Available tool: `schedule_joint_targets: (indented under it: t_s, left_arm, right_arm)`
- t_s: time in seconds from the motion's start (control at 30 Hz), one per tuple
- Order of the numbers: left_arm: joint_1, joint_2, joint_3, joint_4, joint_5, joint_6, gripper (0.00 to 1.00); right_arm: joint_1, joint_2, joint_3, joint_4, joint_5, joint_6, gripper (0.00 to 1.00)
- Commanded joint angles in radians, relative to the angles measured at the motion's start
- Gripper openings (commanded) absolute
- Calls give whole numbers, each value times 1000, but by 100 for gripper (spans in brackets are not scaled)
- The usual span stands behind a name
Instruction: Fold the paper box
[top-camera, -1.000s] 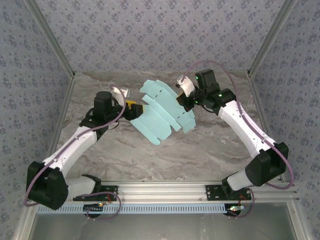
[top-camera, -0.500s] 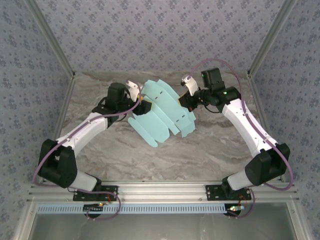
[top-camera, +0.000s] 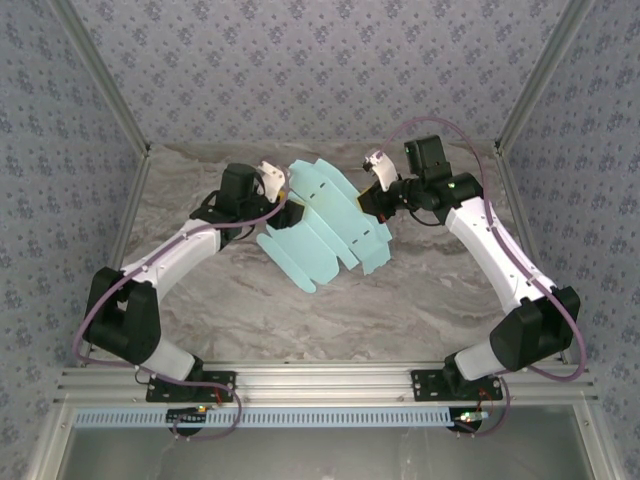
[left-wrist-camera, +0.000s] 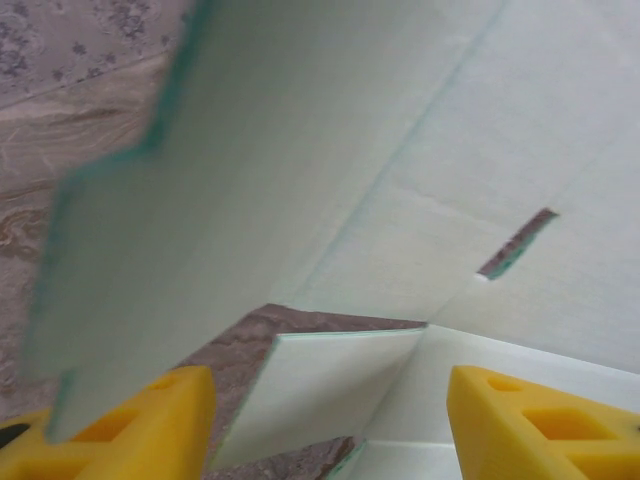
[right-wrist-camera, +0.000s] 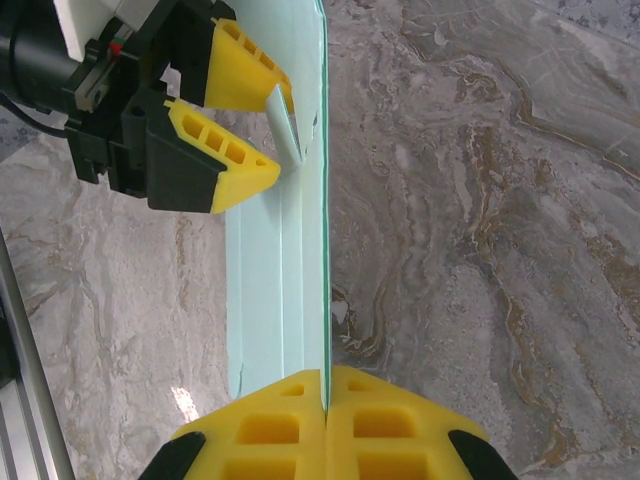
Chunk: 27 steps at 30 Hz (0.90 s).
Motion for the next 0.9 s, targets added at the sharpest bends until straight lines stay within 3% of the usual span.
schedule_joint_targets:
  t_s: [0.0,0.2,0.37,0.87]
  left_arm:
    - [0,-31,-12,48,104,2,58]
    - [0,-64,-63,79,183,5,46]
    - [0,-51,-64,82,228,16,42]
    - [-30,37,-40,105,263,23,46]
  right_arm:
    - [-7,15,39,-12,-3,44,0]
    - [-18,32,53,1,14,98,0]
    - [-22,42,59,18,-18,127,0]
    - [-8,76,53,73,-117,197,0]
